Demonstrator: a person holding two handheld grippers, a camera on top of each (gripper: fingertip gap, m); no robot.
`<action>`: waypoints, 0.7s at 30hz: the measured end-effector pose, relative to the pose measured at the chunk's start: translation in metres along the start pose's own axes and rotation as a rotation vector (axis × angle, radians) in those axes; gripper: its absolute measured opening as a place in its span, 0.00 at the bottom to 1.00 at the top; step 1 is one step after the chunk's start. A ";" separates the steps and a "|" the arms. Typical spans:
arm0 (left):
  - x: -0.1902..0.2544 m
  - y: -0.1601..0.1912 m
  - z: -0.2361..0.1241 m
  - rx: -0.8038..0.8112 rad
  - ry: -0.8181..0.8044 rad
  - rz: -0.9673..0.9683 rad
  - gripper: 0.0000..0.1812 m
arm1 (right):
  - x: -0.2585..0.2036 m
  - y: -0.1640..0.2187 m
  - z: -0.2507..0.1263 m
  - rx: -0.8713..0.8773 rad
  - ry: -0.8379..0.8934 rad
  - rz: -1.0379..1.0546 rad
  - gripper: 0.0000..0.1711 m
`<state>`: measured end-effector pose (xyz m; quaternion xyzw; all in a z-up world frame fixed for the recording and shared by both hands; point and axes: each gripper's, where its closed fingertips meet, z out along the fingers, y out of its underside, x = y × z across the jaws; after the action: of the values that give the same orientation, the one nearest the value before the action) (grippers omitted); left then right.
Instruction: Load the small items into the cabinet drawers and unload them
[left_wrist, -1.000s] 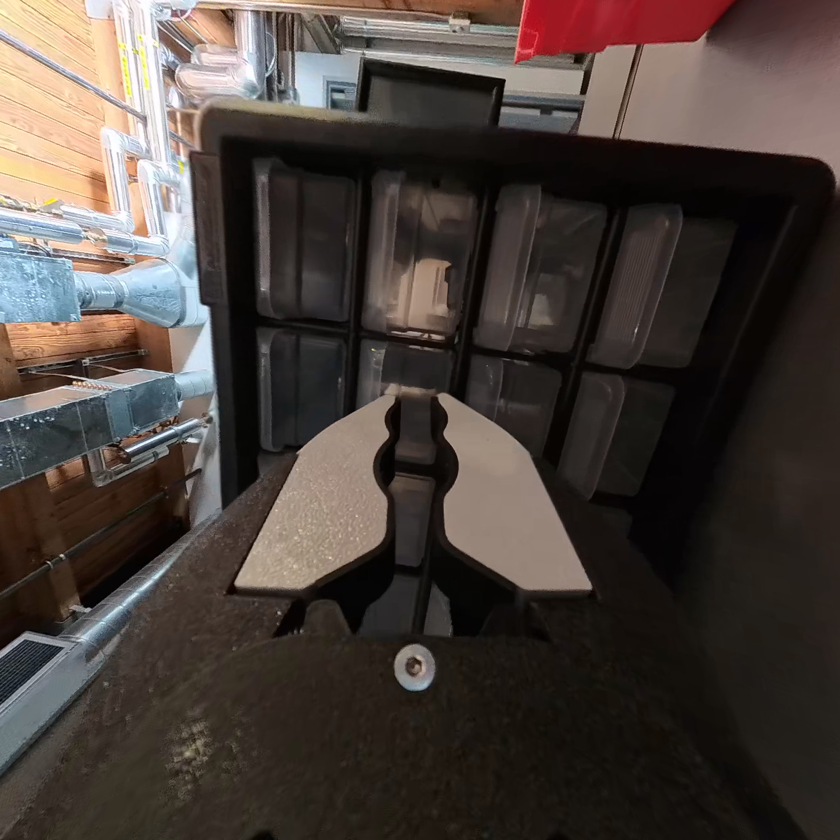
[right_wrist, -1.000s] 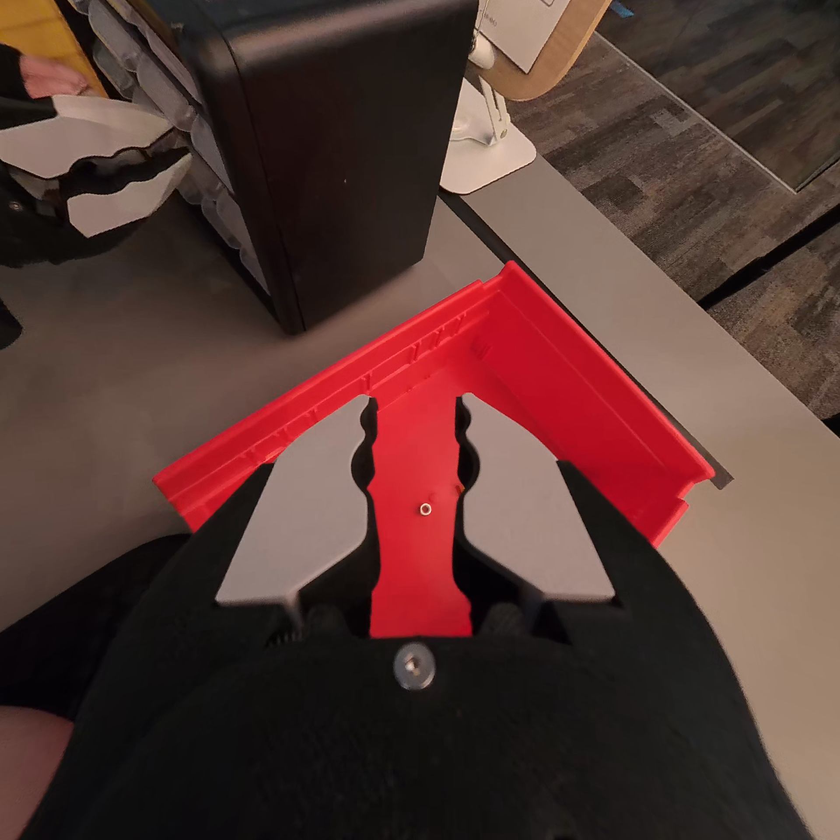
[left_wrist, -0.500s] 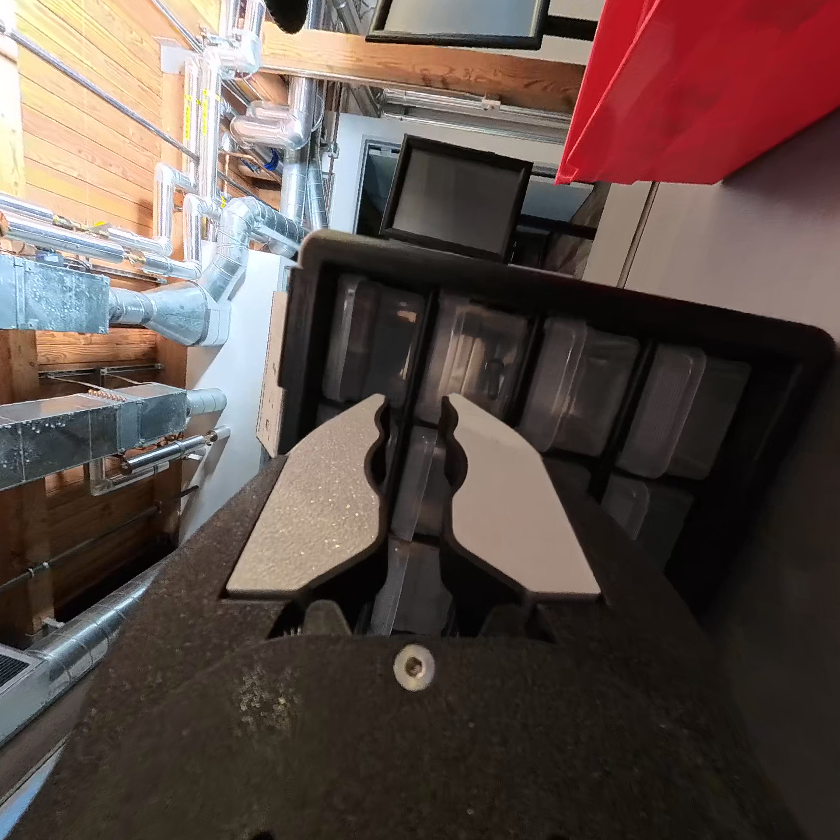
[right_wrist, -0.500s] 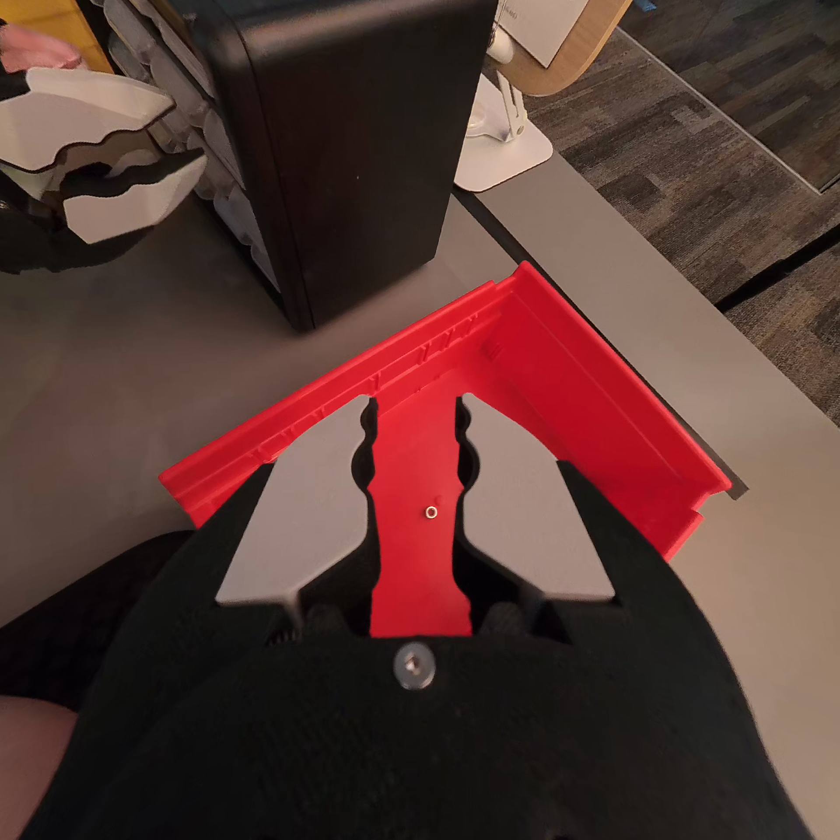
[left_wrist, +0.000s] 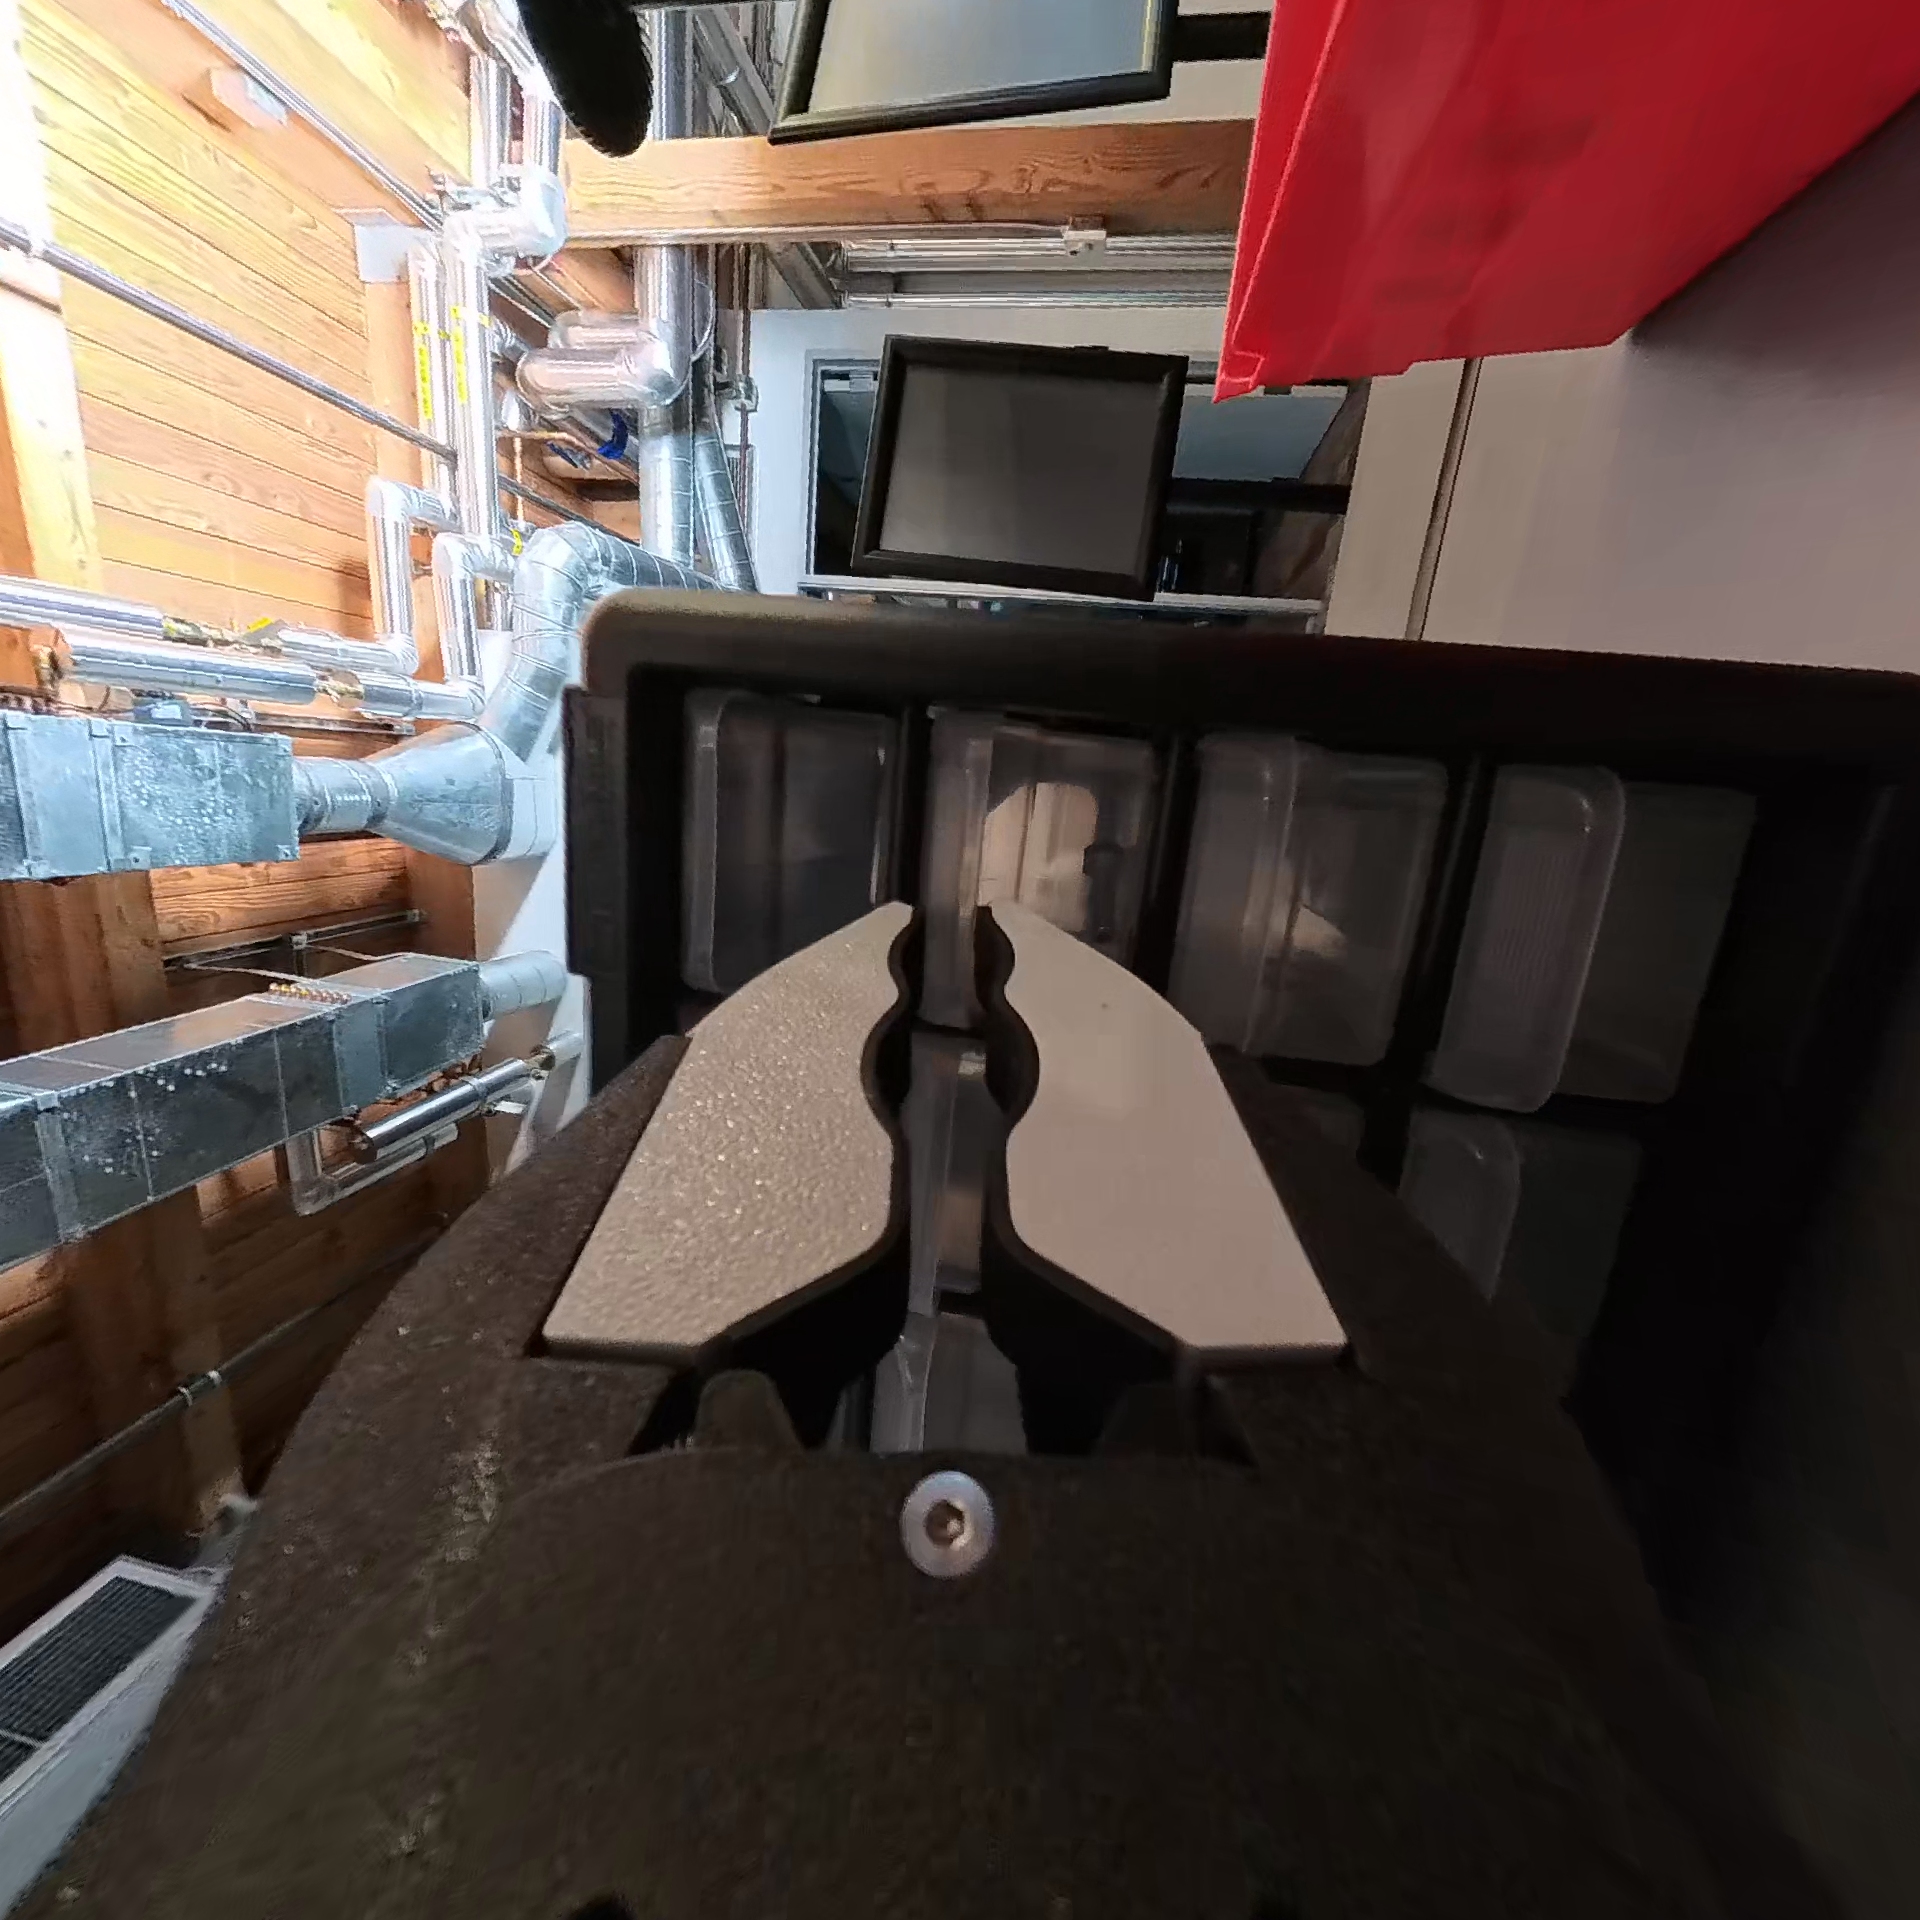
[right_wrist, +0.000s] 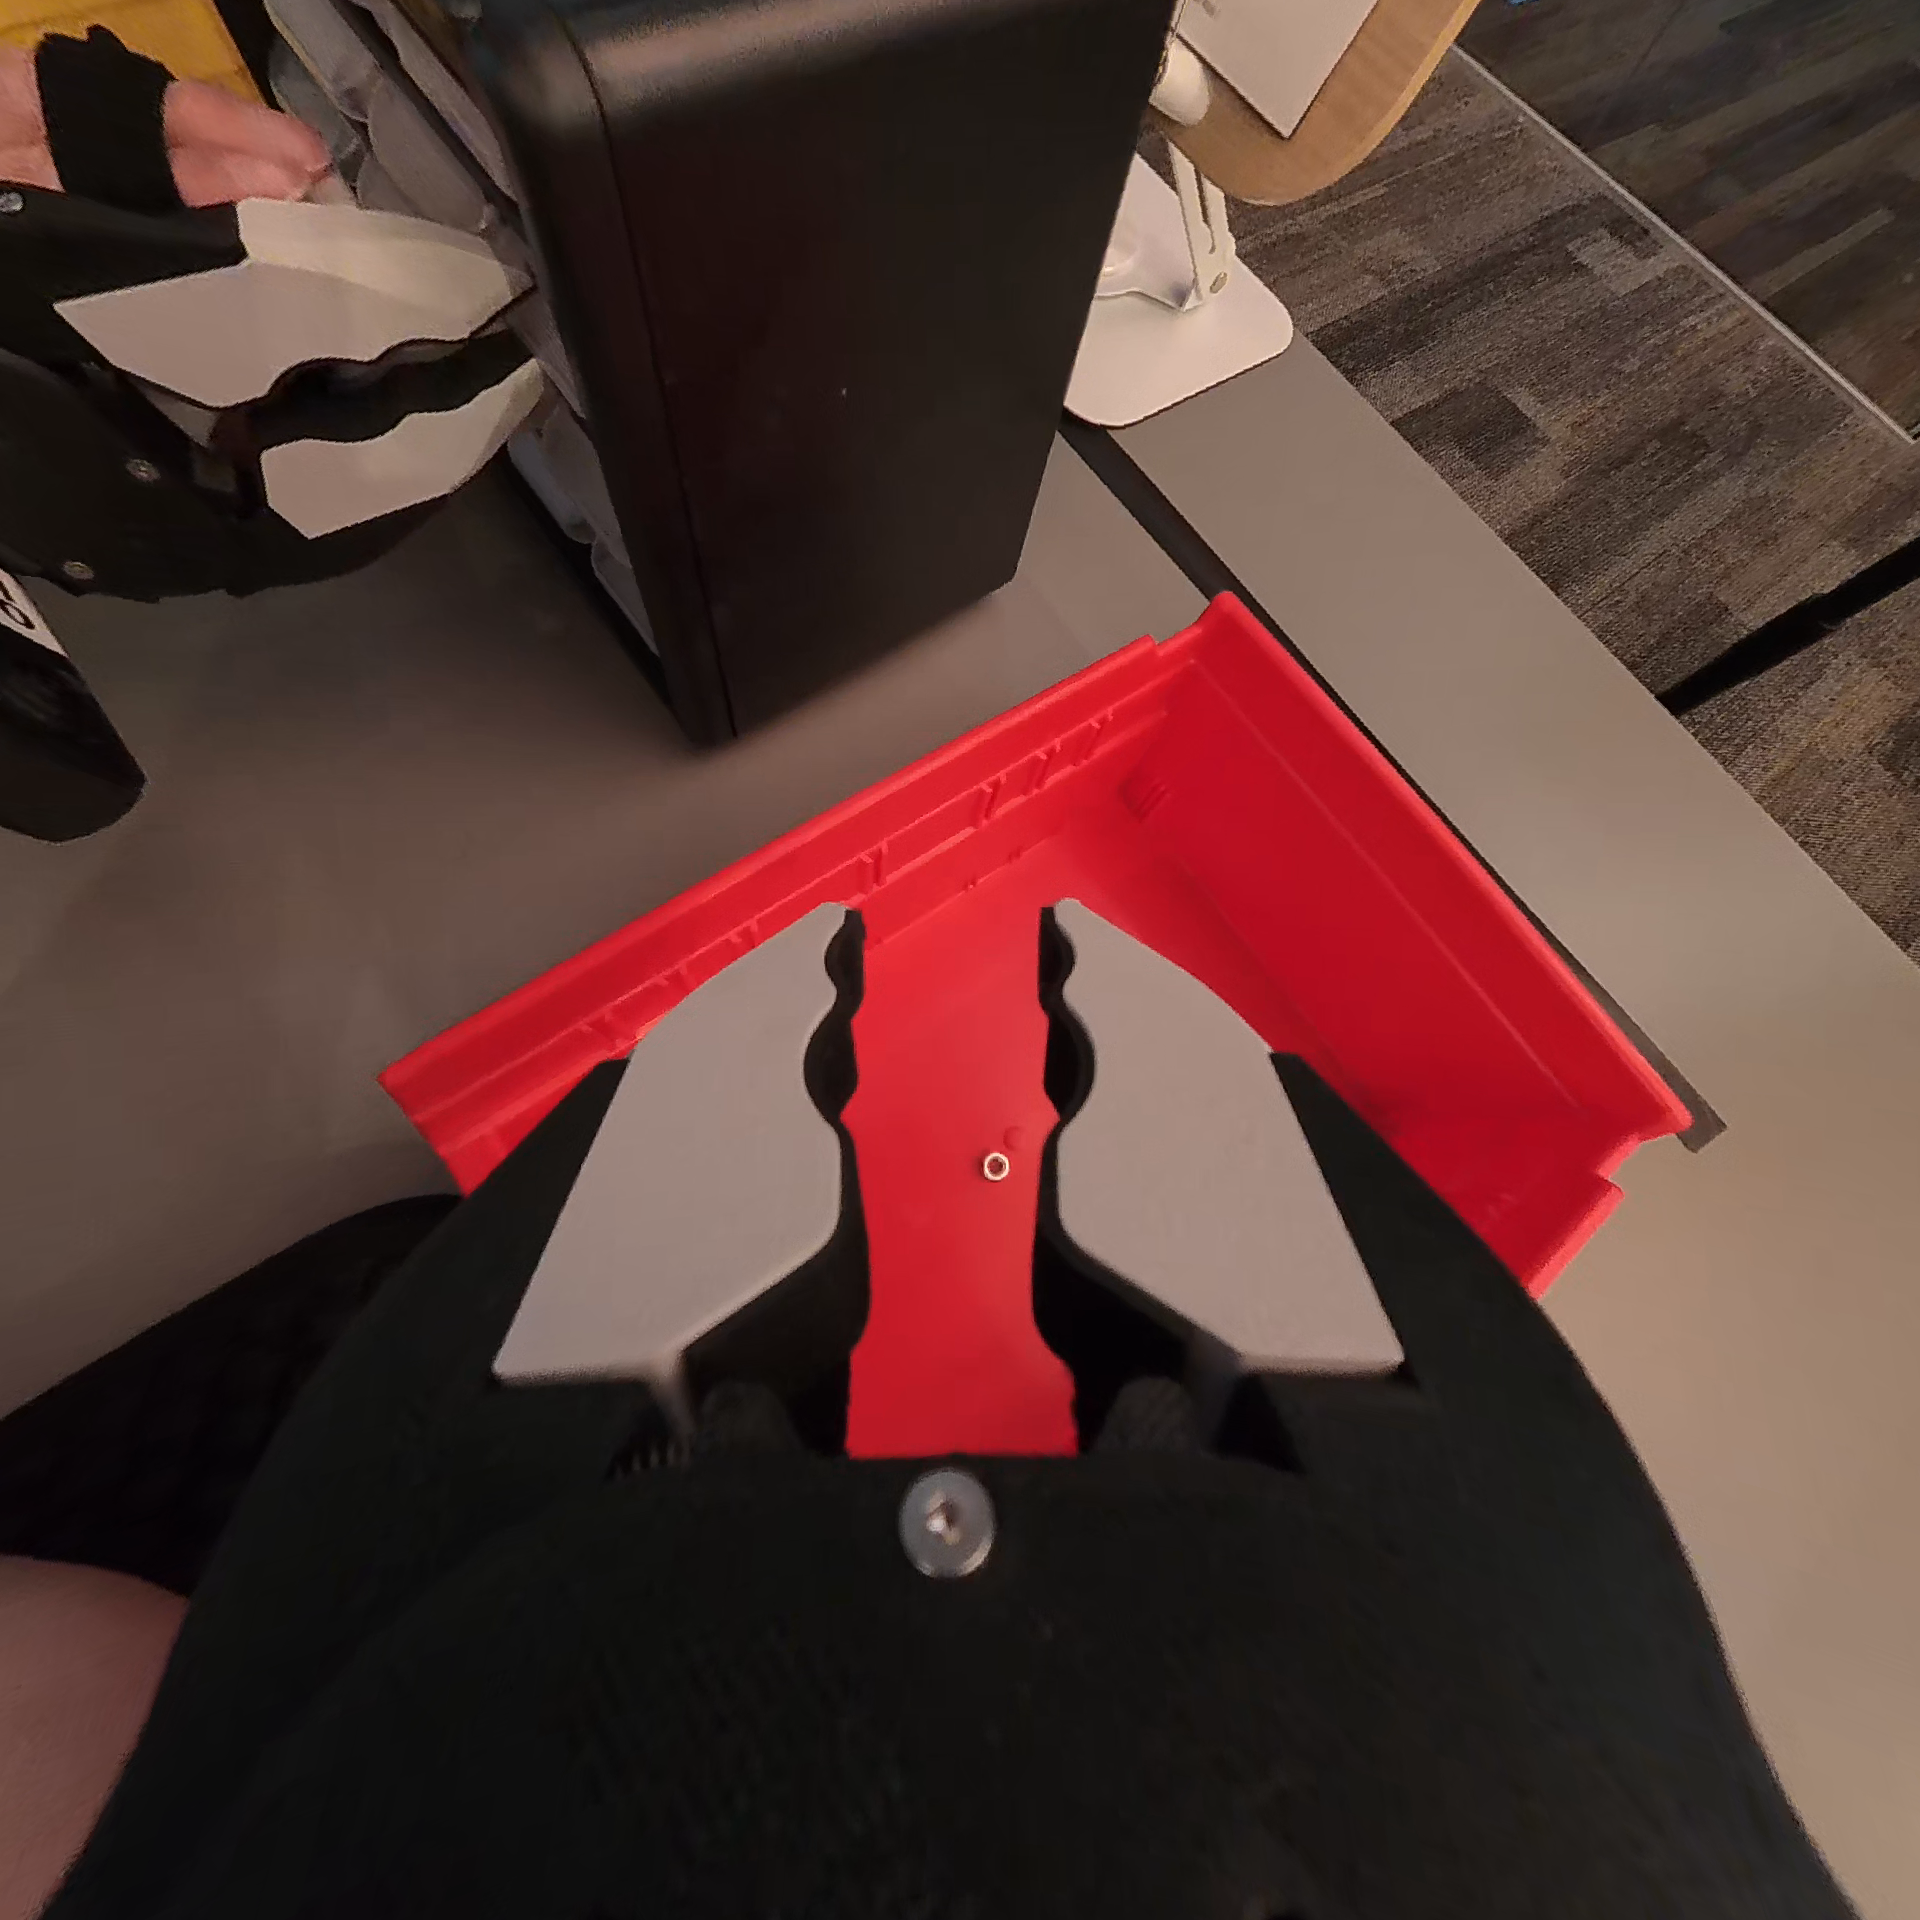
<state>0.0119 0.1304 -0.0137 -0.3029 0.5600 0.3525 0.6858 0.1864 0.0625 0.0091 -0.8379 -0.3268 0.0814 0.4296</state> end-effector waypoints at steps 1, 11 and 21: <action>0.000 0.000 -0.001 0.000 0.007 -0.016 0.05 | 0.000 -0.001 0.000 0.001 0.000 -0.002 0.19; -0.008 -0.009 -0.035 0.041 -0.006 -0.053 0.04 | -0.020 -0.022 -0.017 0.052 -0.002 -0.073 0.18; -0.017 -0.022 -0.078 0.081 -0.076 -0.038 0.04 | -0.128 -0.096 0.008 0.129 -0.218 -0.448 0.16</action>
<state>-0.0155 0.0517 -0.0109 -0.2720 0.5414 0.3276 0.7249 0.0389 0.0286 0.0599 -0.7016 -0.5429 0.0949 0.4517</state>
